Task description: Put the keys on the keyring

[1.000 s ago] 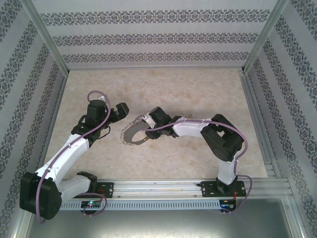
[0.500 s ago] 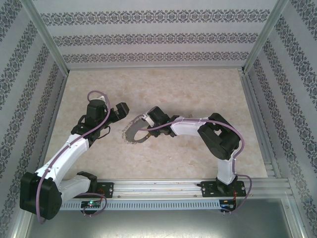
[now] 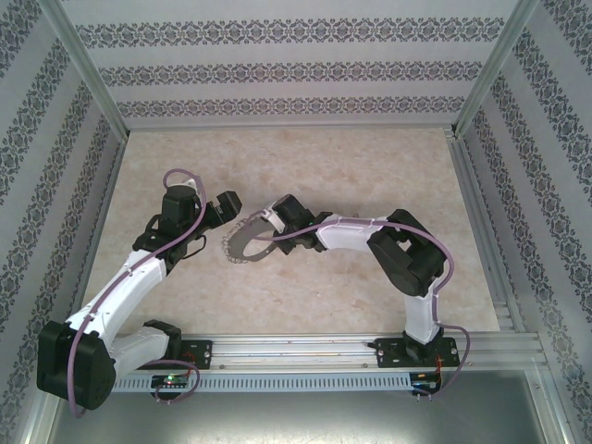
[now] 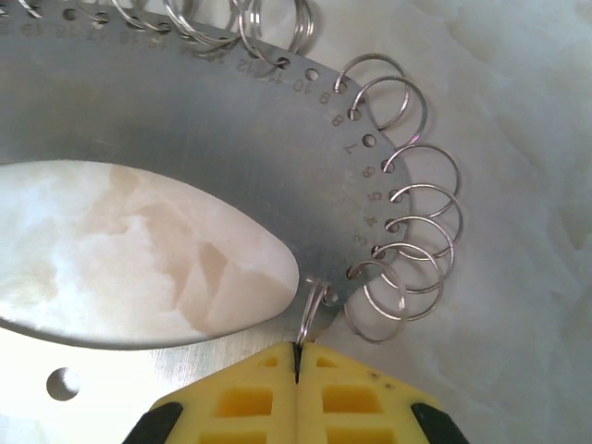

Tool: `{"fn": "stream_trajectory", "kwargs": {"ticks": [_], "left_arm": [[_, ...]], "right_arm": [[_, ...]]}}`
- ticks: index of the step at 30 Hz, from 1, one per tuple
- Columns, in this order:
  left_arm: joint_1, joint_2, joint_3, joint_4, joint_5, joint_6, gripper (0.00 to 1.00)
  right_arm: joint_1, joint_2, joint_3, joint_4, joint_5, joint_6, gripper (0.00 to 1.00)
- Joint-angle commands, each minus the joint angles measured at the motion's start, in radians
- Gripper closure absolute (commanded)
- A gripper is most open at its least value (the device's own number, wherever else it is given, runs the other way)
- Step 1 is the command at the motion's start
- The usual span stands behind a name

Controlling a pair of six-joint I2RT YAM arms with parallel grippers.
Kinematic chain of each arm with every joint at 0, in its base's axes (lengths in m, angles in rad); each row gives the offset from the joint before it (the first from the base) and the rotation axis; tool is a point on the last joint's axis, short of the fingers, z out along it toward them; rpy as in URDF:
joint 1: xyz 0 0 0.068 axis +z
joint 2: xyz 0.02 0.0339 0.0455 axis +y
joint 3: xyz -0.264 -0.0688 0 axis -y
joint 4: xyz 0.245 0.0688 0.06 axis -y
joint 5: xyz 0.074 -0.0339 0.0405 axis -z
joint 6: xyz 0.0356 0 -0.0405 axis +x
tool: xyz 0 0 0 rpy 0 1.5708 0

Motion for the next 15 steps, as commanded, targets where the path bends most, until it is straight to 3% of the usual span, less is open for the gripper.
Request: {"fn": "stream_trajectory", "kwargs": {"ticks": [1,8,15], "left_arm": [[0.015,-0.017,-0.016,0.036,0.021,-0.003,0.0],[0.016,-0.025,-0.019,0.024,0.04,0.007,0.0],[0.015,-0.023,-0.025,0.036,0.096,0.012,0.0]], "right_arm": [[-0.011,-0.075,-0.026,-0.019,-0.133,0.051,1.0],[-0.052,-0.152,-0.112,0.039,-0.332,0.159,1.0],[-0.089,-0.234,-0.211,0.137,-0.392,0.218,1.0]]}}
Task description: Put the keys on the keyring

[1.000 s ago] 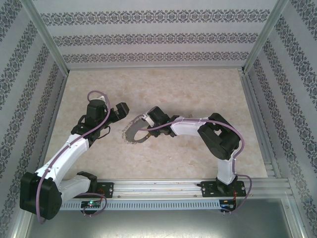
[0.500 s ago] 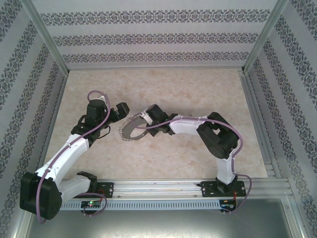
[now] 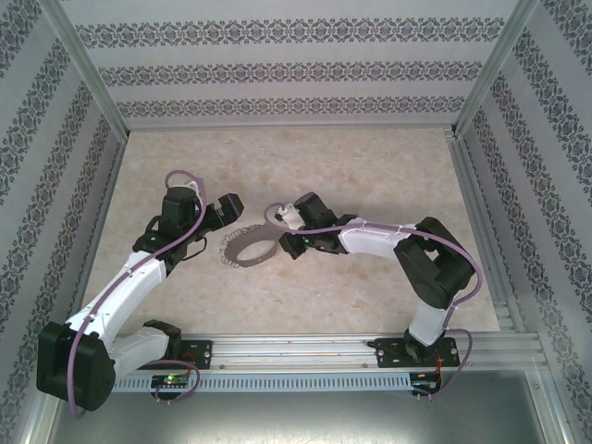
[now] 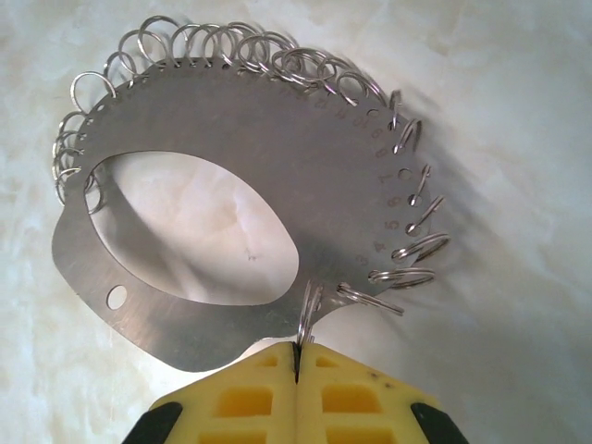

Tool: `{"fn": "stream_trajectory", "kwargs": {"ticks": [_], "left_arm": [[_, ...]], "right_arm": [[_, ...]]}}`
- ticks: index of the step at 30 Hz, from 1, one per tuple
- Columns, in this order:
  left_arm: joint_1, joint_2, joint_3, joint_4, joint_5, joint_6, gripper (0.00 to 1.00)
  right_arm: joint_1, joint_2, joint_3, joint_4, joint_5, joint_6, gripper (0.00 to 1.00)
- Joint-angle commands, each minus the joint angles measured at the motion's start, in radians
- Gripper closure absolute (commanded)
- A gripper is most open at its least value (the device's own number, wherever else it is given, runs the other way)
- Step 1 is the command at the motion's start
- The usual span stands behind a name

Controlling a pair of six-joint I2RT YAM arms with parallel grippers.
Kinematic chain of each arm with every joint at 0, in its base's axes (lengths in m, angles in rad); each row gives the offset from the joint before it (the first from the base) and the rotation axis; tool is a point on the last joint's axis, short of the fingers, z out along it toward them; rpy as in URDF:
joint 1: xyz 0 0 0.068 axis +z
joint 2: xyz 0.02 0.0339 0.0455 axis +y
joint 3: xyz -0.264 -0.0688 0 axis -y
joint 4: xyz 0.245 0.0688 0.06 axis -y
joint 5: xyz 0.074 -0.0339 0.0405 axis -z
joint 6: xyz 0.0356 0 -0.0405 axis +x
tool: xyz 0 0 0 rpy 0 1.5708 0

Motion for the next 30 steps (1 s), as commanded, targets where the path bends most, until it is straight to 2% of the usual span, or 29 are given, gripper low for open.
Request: {"fn": "stream_trajectory", "kwargs": {"ticks": [1,9,15,23,27,30], "left_arm": [[0.015,-0.018,-0.012,0.041,0.057,0.012,0.0],[0.015,-0.026,0.008,0.084,0.194,0.038,0.0],[0.012,-0.002,0.048,0.182,0.334,0.055,0.02],[0.012,0.05,0.096,0.298,0.457,0.086,0.17],[0.01,0.093,0.105,0.374,0.485,0.083,0.3],[0.005,0.127,0.11,0.424,0.497,0.078,0.32]], "right_arm": [[-0.013,-0.075,-0.039,0.08,-0.062,0.048,1.0],[-0.06,-0.255,-0.084,0.163,-0.071,0.064,1.0],[-0.101,-0.347,-0.038,0.187,-0.117,0.069,1.0],[-0.154,-0.367,0.048,0.17,-0.317,0.057,1.0],[-0.181,-0.366,0.049,0.175,-0.365,0.051,1.0],[-0.191,-0.371,0.037,0.187,-0.394,0.05,1.0]]}}
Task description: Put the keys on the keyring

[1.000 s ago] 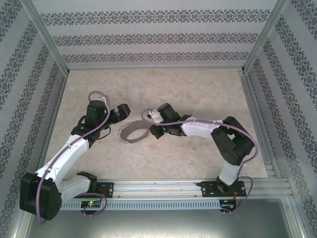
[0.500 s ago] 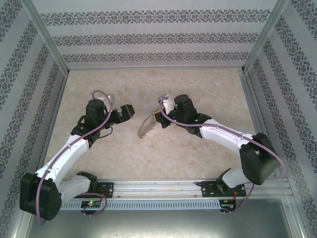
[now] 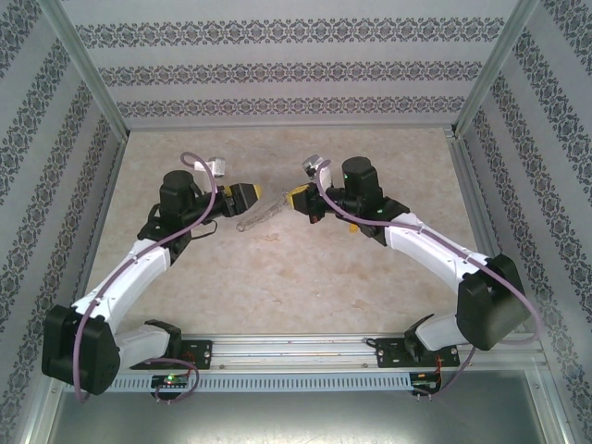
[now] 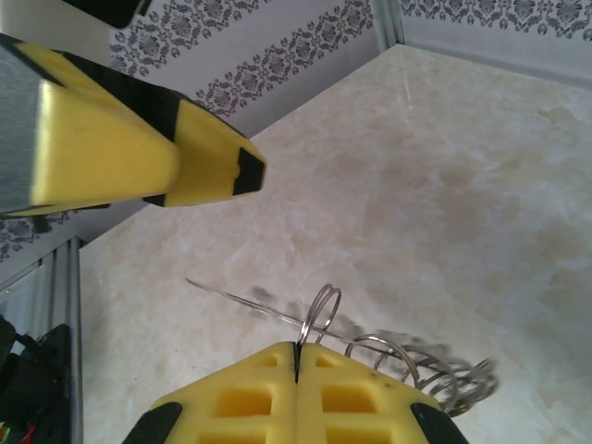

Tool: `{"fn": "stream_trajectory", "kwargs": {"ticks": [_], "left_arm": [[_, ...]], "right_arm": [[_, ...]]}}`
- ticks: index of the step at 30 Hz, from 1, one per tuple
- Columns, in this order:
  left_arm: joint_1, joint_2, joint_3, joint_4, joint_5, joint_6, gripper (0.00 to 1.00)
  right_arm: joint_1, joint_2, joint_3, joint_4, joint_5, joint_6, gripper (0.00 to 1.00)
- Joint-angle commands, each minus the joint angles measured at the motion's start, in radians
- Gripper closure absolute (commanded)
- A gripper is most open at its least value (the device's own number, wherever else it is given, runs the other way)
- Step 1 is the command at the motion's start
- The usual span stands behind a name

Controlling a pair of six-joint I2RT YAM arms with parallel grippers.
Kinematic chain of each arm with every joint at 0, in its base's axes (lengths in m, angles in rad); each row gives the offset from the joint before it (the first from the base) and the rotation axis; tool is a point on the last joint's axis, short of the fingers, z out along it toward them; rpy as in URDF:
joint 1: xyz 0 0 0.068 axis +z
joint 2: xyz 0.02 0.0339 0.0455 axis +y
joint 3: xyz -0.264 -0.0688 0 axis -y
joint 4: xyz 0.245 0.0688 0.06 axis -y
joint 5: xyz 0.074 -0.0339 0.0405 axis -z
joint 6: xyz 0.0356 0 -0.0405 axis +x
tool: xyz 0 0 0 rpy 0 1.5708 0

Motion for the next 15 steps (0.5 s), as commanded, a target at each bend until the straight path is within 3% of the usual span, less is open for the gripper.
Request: {"fn": "stream_trajectory", "kwargs": {"ticks": [1,6,15], "left_arm": [[0.002,0.029,0.033,0.123,0.049,0.014,0.33],[-0.017,0.066,0.04,0.182,0.071,0.026,0.33],[-0.067,0.147,0.066,0.236,0.124,0.07,0.44]], "right_arm": [[-0.013,-0.03,0.01,0.055,-0.088,-0.011,1.0],[-0.026,-0.045,-0.017,0.071,-0.136,-0.013,1.0],[-0.047,-0.048,-0.019,0.065,-0.218,-0.013,1.0]]}}
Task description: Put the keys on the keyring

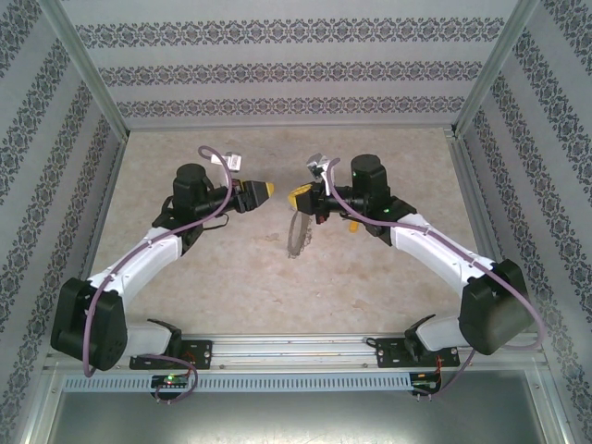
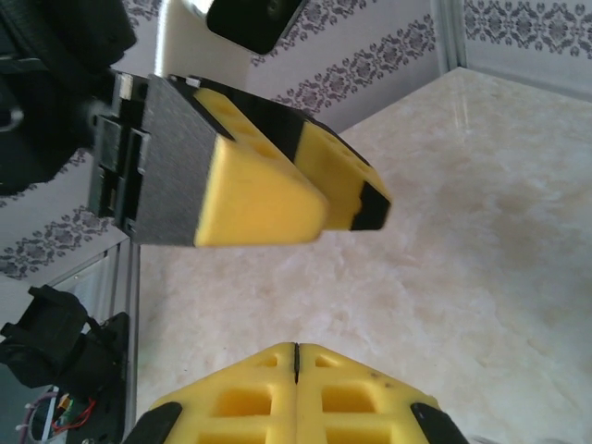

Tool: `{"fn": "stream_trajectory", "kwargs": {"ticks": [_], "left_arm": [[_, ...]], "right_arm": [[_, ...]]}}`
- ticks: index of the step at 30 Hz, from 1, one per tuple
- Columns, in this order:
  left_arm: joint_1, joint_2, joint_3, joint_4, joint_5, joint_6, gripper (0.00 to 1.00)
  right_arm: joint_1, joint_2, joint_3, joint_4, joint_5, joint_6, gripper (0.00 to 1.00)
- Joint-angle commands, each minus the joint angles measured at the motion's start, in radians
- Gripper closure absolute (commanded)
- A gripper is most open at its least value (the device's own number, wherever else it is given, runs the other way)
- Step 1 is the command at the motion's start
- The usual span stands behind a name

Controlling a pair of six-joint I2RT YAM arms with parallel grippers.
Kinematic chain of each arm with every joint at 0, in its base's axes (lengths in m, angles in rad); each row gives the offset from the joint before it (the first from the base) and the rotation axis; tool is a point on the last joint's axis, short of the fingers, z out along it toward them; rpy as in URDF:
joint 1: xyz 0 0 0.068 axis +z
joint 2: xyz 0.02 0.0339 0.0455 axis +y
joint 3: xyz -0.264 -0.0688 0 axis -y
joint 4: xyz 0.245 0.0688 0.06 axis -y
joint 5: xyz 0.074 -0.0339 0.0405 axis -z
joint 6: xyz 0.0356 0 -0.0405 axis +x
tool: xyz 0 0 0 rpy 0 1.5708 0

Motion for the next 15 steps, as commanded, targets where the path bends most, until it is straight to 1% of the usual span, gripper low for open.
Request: {"fn": "stream_trajectory", "kwargs": {"ticks": [1,5,6,7,10,11,12,13,14,15], "left_arm": [[-0.016,0.015,0.02,0.082,0.02,0.036,0.43],[-0.016,0.018,-0.017,0.125,-0.022,0.021,0.38],[-0.017,0.017,-0.028,0.133,-0.032,0.017,0.36],[-0.016,0.014,-0.039,0.143,-0.046,0.01,0.34],[-0.017,0.005,-0.074,0.174,-0.079,-0.005,0.3],[-0.016,0.005,-0.085,0.181,-0.098,-0.013,0.27],[-0.017,0.001,-0.094,0.187,-0.119,-0.019,0.26],[-0.018,0.0,-0.103,0.193,-0.133,-0.026,0.25],[-0.018,-0.003,-0.115,0.197,-0.148,-0.033,0.23],[-0.016,-0.007,-0.124,0.197,-0.172,-0.037,0.2]], "right_arm": [[-0.01,-0.015,-0.01,0.022,-0.048,-0.014,1.0],[-0.024,0.006,-0.041,0.038,0.071,0.032,1.0],[-0.025,0.007,-0.057,0.038,0.15,0.054,1.0],[-0.028,0.009,-0.073,0.042,0.2,0.07,1.0],[-0.045,0.019,-0.119,0.073,0.275,0.115,1.0],[-0.046,0.023,-0.128,0.076,0.301,0.12,0.96],[-0.045,0.03,-0.133,0.075,0.329,0.13,0.95],[-0.046,0.04,-0.132,0.067,0.348,0.138,0.91],[-0.046,0.053,-0.128,0.065,0.361,0.144,0.8],[-0.046,0.07,-0.123,0.064,0.367,0.151,0.75]]}}
